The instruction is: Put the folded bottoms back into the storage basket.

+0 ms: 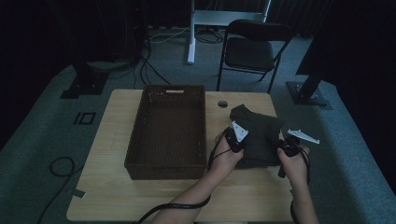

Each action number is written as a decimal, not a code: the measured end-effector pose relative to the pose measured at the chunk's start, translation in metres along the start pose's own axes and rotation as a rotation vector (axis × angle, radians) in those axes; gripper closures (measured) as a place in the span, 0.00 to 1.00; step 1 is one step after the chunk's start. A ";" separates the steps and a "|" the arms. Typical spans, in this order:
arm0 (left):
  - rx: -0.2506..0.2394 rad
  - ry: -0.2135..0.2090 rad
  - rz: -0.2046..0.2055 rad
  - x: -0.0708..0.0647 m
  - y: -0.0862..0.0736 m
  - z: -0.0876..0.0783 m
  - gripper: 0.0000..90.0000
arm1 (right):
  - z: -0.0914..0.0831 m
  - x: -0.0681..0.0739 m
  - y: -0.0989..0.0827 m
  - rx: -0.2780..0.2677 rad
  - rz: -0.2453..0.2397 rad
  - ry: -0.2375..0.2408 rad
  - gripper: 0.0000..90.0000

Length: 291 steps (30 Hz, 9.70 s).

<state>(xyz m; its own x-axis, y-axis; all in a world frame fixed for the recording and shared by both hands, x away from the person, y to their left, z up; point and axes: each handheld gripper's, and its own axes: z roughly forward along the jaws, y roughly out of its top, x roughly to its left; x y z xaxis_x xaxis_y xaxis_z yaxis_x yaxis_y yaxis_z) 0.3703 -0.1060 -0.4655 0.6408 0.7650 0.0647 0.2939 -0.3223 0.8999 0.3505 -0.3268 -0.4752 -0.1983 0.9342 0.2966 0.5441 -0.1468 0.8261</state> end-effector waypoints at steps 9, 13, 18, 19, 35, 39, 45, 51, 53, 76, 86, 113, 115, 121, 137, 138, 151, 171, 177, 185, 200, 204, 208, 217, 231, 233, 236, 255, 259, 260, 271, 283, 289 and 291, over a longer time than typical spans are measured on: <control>-0.019 0.003 0.002 0.014 0.018 -0.014 0.88 | -0.007 0.017 0.022 -0.035 -0.010 0.017 0.82; -0.024 -0.003 -0.005 0.020 0.026 -0.019 0.88 | -0.008 0.023 0.030 -0.044 -0.014 0.025 0.82; -0.034 -0.005 -0.003 0.027 0.037 -0.027 0.88 | -0.011 0.029 0.041 -0.053 -0.011 0.039 0.82; -0.034 -0.005 -0.003 0.027 0.037 -0.027 0.88 | -0.011 0.029 0.041 -0.053 -0.011 0.039 0.82; -0.077 -0.001 -0.027 0.049 0.063 -0.055 0.88 | -0.022 0.058 0.078 -0.094 -0.036 0.076 0.82; -0.083 0.006 -0.029 0.054 0.068 -0.061 0.88 | -0.023 0.065 0.083 -0.101 -0.037 0.085 0.82; -0.089 0.022 -0.025 0.063 0.072 -0.071 0.88 | -0.021 0.077 0.090 -0.108 -0.047 0.096 0.82; -0.101 0.037 -0.028 0.073 0.076 -0.082 0.88 | -0.020 0.091 0.097 -0.119 -0.059 0.109 0.82; -0.103 0.040 -0.027 0.075 0.076 -0.084 0.88 | -0.019 0.093 0.098 -0.121 -0.064 0.110 0.82; -0.106 0.117 -0.050 0.127 0.063 -0.124 0.88 | 0.010 0.157 0.107 -0.118 -0.111 0.175 0.82; -0.095 0.146 -0.063 0.150 0.053 -0.141 0.88 | 0.022 0.185 0.111 -0.107 -0.131 0.206 0.82; -0.072 0.273 -0.123 0.219 0.012 -0.188 0.88 | 0.072 0.277 0.099 -0.091 -0.177 0.296 0.82; -0.070 0.275 -0.129 0.222 0.006 -0.187 0.88 | 0.076 0.281 0.096 -0.086 -0.185 0.295 0.82; -0.056 0.285 -0.146 0.227 -0.007 -0.183 0.88 | 0.087 0.286 0.085 -0.073 -0.183 0.282 0.81; -0.007 0.281 -0.170 0.227 -0.037 -0.162 0.88 | 0.110 0.277 0.058 -0.021 -0.176 0.259 0.81; 0.000 0.278 -0.170 0.227 -0.041 -0.160 0.88 | 0.113 0.275 0.055 -0.013 -0.173 0.257 0.81; 0.036 0.267 -0.164 0.225 -0.057 -0.145 0.88 | 0.125 0.266 0.037 0.017 -0.156 0.231 0.81; 0.115 0.254 -0.194 0.228 -0.084 -0.129 0.88 | 0.149 0.261 0.010 0.103 -0.157 0.192 0.81; 0.136 0.249 -0.197 0.229 -0.089 -0.127 0.88 | 0.153 0.262 0.006 0.116 -0.160 0.191 0.81; 0.160 0.252 -0.200 0.230 -0.091 -0.125 0.88 | 0.156 0.263 0.003 0.132 -0.176 0.188 0.81; 0.191 0.277 -0.194 0.230 -0.094 -0.122 0.87 | 0.163 0.268 0.000 0.181 -0.197 0.150 0.79; 0.177 0.285 -0.187 0.230 -0.093 -0.123 0.85 | 0.163 0.268 0.000 0.183 -0.187 0.153 0.78; 0.173 0.252 -0.175 0.225 -0.089 -0.121 0.79 | 0.163 0.271 0.000 0.209 -0.216 0.139 0.69; 0.152 0.233 -0.207 0.225 -0.090 -0.119 0.64 | 0.164 0.279 -0.002 0.222 -0.290 0.138 0.41; 0.164 0.234 -0.185 0.225 -0.078 -0.129 0.22 | 0.154 0.282 0.012 0.208 -0.400 0.162 0.19; 0.177 0.238 -0.179 0.227 -0.075 -0.133 0.21 | 0.153 0.282 0.013 0.195 -0.407 0.183 0.16; 0.165 0.240 -0.196 0.230 -0.070 -0.140 0.20 | 0.147 0.283 0.021 0.124 -0.398 0.201 0.15; 0.061 0.219 -0.228 0.230 -0.042 -0.179 0.20 | 0.115 0.262 0.053 0.056 -0.420 0.169 0.14; 0.045 0.212 -0.221 0.229 -0.038 -0.185 0.19 | 0.110 0.257 0.056 0.043 -0.412 0.165 0.14; 0.035 0.202 -0.217 0.230 -0.038 -0.187 0.19 | 0.109 0.257 0.057 0.046 -0.413 0.169 0.14; 0.008 0.175 -0.225 0.231 -0.038 -0.204 0.19 | 0.095 0.245 0.060 0.044 -0.435 0.161 0.14; -0.014 0.193 -0.216 0.239 -0.049 -0.223 0.19 | 0.082 0.222 0.059 0.033 -0.437 0.129 0.14; -0.011 0.217 -0.227 0.245 -0.059 -0.233 0.19 | 0.076 0.206 0.055 0.027 -0.425 0.103 0.14; -0.016 0.225 -0.235 0.247 -0.062 -0.236 0.19 | 0.074 0.200 0.053 0.029 -0.422 0.093 0.14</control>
<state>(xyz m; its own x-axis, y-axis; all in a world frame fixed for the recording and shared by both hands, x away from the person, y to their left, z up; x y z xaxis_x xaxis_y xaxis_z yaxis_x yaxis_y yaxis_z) 0.3427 0.2348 -0.4034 0.3831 0.9221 -0.0535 0.4027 -0.1147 0.9081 0.4001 -0.1232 -0.4076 -0.4802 0.8769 -0.0212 0.4221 0.2522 0.8708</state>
